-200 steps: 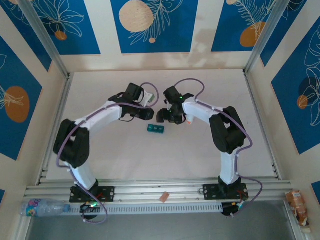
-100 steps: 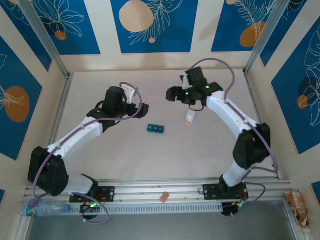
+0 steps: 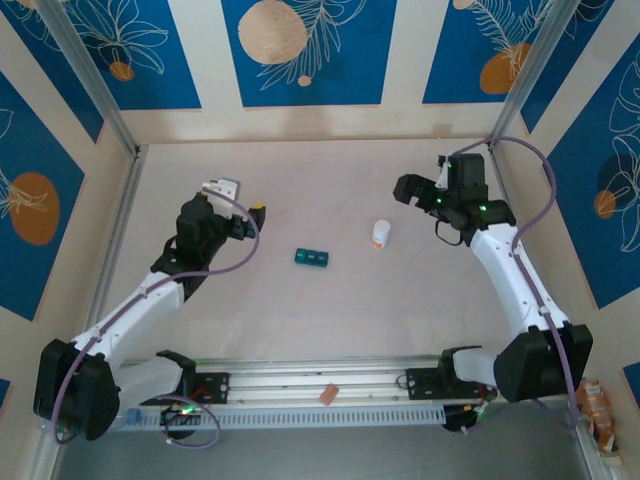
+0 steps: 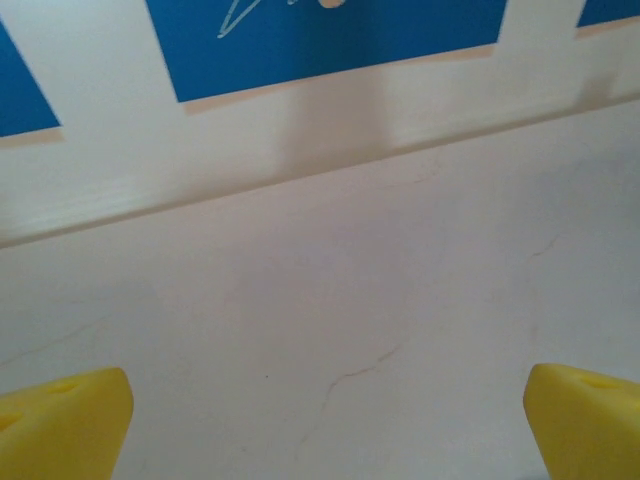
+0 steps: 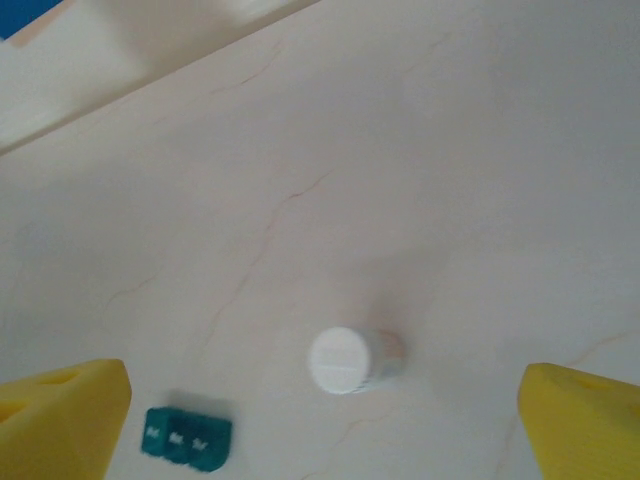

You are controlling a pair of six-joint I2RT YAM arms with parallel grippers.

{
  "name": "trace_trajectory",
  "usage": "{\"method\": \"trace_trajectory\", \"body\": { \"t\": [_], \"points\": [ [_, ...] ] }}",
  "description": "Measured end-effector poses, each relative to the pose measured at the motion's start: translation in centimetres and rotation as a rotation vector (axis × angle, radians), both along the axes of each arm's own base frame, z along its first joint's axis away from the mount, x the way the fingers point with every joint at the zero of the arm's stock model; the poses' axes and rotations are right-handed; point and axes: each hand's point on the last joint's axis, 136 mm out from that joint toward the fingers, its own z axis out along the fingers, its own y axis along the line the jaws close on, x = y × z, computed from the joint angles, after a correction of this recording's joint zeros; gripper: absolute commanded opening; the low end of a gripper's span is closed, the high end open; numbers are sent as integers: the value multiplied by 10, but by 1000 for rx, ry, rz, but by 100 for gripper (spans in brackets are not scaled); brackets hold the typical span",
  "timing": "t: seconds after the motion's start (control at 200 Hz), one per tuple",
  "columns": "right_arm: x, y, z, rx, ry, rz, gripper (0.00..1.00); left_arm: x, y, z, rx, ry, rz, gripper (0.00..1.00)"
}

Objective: Sort the pills into containers

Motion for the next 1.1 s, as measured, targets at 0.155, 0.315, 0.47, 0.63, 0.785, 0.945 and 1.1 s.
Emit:
{"method": "trace_trajectory", "body": {
  "t": [0.155,0.315,0.47,0.63,0.785,0.945,1.1],
  "points": [
    [4,-40,-11,-19,-17,-129,99,-3,22,-18,10,-37,57,100],
    [3,-65,-45,-77,-20,-212,99,-4,50,-42,33,-30,132,100],
    [3,-75,-62,-128,-32,-234,99,-2,68,-60,51,-13,175,100],
    [7,-83,-74,-155,-79,-244,99,-3,69,-82,83,7,170,100],
    [4,-84,-93,-178,-99,-231,99,-5,70,-103,95,21,167,100],
    [6,-84,-105,-195,-124,-212,99,-5,70,-101,95,-3,166,100],
    [10,-79,-114,-206,-148,-180,99,-3,69,-96,119,-30,157,100]
  ]
}}
